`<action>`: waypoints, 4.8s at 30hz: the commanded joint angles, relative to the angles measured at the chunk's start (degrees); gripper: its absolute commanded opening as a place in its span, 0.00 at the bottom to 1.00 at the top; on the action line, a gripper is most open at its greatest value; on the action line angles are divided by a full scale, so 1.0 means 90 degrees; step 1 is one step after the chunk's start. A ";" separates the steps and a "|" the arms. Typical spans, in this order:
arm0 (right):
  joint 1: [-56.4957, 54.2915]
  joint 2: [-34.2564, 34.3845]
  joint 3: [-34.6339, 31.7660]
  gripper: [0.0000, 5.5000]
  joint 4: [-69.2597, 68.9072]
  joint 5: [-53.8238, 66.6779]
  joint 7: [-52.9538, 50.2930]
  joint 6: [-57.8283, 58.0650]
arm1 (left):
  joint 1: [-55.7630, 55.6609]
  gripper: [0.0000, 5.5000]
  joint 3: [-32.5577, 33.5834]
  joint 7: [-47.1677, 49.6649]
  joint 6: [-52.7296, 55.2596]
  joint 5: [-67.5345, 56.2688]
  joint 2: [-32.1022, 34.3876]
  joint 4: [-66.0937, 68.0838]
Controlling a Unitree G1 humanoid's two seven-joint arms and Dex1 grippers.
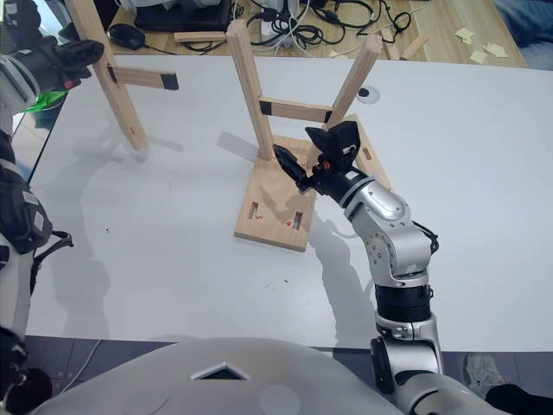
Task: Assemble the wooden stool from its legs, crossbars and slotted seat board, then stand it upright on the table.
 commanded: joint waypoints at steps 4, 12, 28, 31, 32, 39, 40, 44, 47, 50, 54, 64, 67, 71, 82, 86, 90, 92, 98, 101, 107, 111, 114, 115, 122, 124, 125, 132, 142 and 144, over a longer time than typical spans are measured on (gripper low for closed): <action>-0.0005 -0.0518 -0.0030 0.70 -0.0373 0.0166 0.0321 0.0538 | 0.1979 0.19 0.1107 0.1387 0.2330 -0.1476 -0.1183 -0.4740; 0.1004 -0.3567 -0.0261 0.45 -0.0750 0.0008 0.2558 0.1115 | 0.3143 0.19 0.1589 0.2968 0.3128 -0.2682 -0.3191 -0.7904; -0.0532 -0.3352 0.2777 0.00 0.0140 -0.2069 0.2535 0.1708 | 0.3130 0.19 0.1266 0.3947 0.2920 -0.3570 -0.3420 -0.8276; -0.0977 -0.2651 0.2975 0.00 0.0917 -0.2365 0.2161 0.1490 | 0.3221 0.19 0.1216 0.3918 0.2838 -0.3636 -0.3291 -0.8274; -0.1107 -0.2415 0.2992 0.00 0.1160 -0.2441 0.2004 0.1423 | 0.3327 0.19 0.1155 0.3846 0.2810 -0.3611 -0.3216 -0.8270; -0.1290 -0.1794 0.2821 0.00 0.1683 -0.2665 0.1601 0.1118 | 0.4215 0.19 0.0646 0.3314 0.2243 -0.3400 -0.2859 -0.8316; -0.1215 -0.1807 0.2746 0.00 0.1560 -0.2602 0.1615 0.1160 | 0.4353 0.19 0.0572 0.3234 0.2088 -0.3382 -0.2872 -0.8338; -0.0796 -0.1914 0.2218 0.00 0.0915 -0.2204 0.1677 0.1467 | 0.4921 0.19 0.0232 0.2978 0.1549 -0.3123 -0.2761 -0.8426; -0.0421 -0.1953 0.1686 0.00 0.0245 -0.1852 0.1630 0.1826 | 0.5352 0.19 -0.0106 0.2825 0.0972 -0.2710 -0.2678 -0.8344; -0.0288 -0.1925 0.1463 0.00 0.0024 -0.1736 0.1498 0.1972 | 0.5577 0.19 -0.0235 0.2809 0.0648 -0.2613 -0.2730 -0.8308; -0.0243 -0.1872 0.1405 0.00 0.0016 -0.1720 0.1352 0.1960 | 0.5721 0.19 -0.0341 0.2943 0.0530 -0.2762 -0.2888 -0.8334; -0.0246 -0.1781 0.1455 0.00 0.0099 -0.1741 0.1250 0.1760 | 0.5730 0.19 -0.0105 0.3299 0.0853 -0.3251 -0.2841 -0.8249; -0.0229 -0.1753 0.1448 0.00 0.0087 -0.1727 0.1234 0.1719 | 0.5788 0.19 -0.0198 0.3367 0.0766 -0.3175 -0.2922 -0.8266; -0.0193 -0.1700 0.1441 0.00 0.0019 -0.1684 0.1213 0.1671 | 0.5798 0.19 -0.0501 0.3544 0.0546 -0.2962 -0.3143 -0.8173; -0.0173 -0.1682 0.1463 0.00 -0.0015 -0.1654 0.1200 0.1633 | 0.5838 0.19 -0.1167 0.3766 -0.0546 -0.2056 -0.3383 -0.7979; -0.0155 -0.1680 0.1539 0.00 0.0020 -0.1696 0.1202 0.1558 | 0.5789 0.19 -0.1115 0.3825 -0.0633 -0.2083 -0.3430 -0.8005; -0.0132 -0.1713 0.1540 0.00 0.0080 -0.1725 0.1191 0.1463 | 0.5785 0.19 -0.1145 0.4042 -0.0553 -0.2028 -0.3536 -0.8042; -0.0120 -0.1727 0.1586 0.00 0.0136 -0.1783 0.1186 0.1354 | 0.5781 0.19 -0.1169 0.4207 -0.0492 -0.1991 -0.3593 -0.8062; -0.0067 -0.1752 0.1645 0.00 0.0236 -0.1888 0.1208 0.1140 | 0.5755 0.19 -0.1279 0.4315 -0.0723 -0.1693 -0.3543 -0.8124; -0.0026 -0.1775 0.1652 0.00 0.0259 -0.1906 0.1206 0.1080 | 0.5909 0.19 -0.1503 0.4085 -0.0941 -0.1530 -0.3497 -0.8233; -0.0049 -0.1772 0.1657 0.00 0.0313 -0.1890 0.1215 0.1033 | 0.6475 0.19 -0.2010 0.3460 -0.1527 -0.1096 -0.3201 -0.8333; 0.0011 -0.1787 0.1628 0.00 0.0260 -0.1858 0.1217 0.1040 | 0.6752 0.19 -0.2137 0.3227 -0.2061 -0.0896 -0.3193 -0.8163; 0.0002 -0.1781 0.1626 0.00 0.0261 -0.1851 0.1227 0.1033 | 0.6695 0.19 -0.2172 0.3259 -0.2250 -0.0837 -0.3323 -0.7999; -0.0016 -0.1778 0.1621 0.00 0.0272 -0.1848 0.1233 0.1027 | 0.6626 0.19 -0.2182 0.3278 -0.2323 -0.0805 -0.3366 -0.7914; 0.0036 -0.1760 0.1632 0.00 0.0224 -0.1827 0.1242 0.1029 | 0.6186 0.19 -0.2018 0.3355 -0.2704 -0.0691 -0.3491 -0.7570; 0.0044 -0.1749 0.1647 0.00 0.0202 -0.1815 0.1250 0.1042 | 0.6149 0.19 -0.2003 0.3356 -0.2781 -0.0664 -0.3509 -0.7528; 0.0042 -0.1746 0.1652 0.00 0.0201 -0.1814 0.1254 0.1040 | 0.6134 0.19 -0.1996 0.3356 -0.2810 -0.0656 -0.3521 -0.7508; 0.0055 -0.1723 0.1663 0.00 0.0208 -0.1815 0.1251 0.1026 | 0.5928 0.19 -0.1875 0.3425 -0.2747 -0.0824 -0.3688 -0.7556; 0.0056 -0.1652 0.1585 0.00 0.0081 -0.1642 0.1284 0.1153 | 0.6159 0.19 -0.2023 0.3181 -0.2920 -0.0759 -0.3726 -0.7371; 0.0045 -0.1643 0.1569 0.00 0.0043 -0.1602 0.1281 0.1186 | 0.6226 0.19 -0.2046 0.3054 -0.2972 -0.0725 -0.3636 -0.7318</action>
